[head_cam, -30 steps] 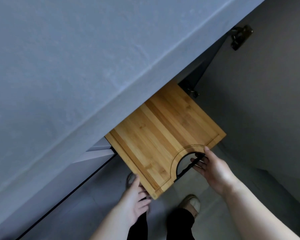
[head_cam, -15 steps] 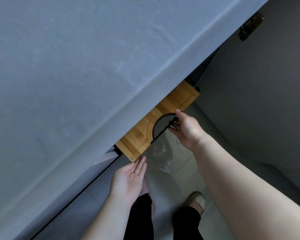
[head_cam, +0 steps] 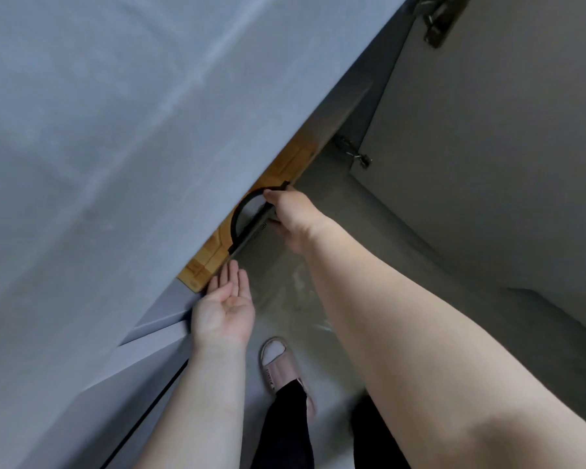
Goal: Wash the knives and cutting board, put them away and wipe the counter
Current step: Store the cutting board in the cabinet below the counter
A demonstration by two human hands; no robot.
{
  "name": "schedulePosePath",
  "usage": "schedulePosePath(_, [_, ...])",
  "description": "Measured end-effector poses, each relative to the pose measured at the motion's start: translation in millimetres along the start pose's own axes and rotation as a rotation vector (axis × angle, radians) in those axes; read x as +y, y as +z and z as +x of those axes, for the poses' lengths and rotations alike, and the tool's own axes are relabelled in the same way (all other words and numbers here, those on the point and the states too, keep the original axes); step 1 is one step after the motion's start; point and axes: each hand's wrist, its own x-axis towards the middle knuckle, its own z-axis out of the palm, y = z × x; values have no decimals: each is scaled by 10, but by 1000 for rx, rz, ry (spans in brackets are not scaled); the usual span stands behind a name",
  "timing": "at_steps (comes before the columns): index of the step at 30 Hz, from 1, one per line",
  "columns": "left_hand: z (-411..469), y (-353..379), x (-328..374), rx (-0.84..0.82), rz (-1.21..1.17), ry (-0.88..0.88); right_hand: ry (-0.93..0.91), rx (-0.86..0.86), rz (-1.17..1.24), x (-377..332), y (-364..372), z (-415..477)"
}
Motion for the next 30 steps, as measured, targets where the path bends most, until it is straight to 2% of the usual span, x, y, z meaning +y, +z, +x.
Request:
schedulePosePath(7, [-138,-82,-146,-100,331,36,-45,-37,-27,4,-97,-213])
schedulePosePath(11, [-510,-142,-170,-251,544,41,-128,21,-161,-74,-391,-667])
schedulePosePath(15, [-1135,-63,-161,-425,995,152,-223,150,-196,-177,-865,-1211])
schedulePosePath(17, [-1516,29,-161,-502,1207,329,-312,258,-278,-246,-1156,-1589])
schedulePosePath(19, [-1926,128,-106,-587,1333,594,-416,401,-393,-321,-1449,-2003])
schedulePosePath(23, [-2551,341,30,-708,1551,1145,-692,837,-641,-521,-2056,-2778])
schedulePosePath(25, [-2671,434,129,-692,1613,1436,-785,1041,-737,-630,-2341,-3002])
schedulePosePath(27, [-2694,518,238,-617,1703,1579,-737,1103,-840,-766,-2561,-3185])
schedulePosePath(30, [-2725,630,360,-504,1826,1718,-487,1040,-1104,-840,-2803,-3307])
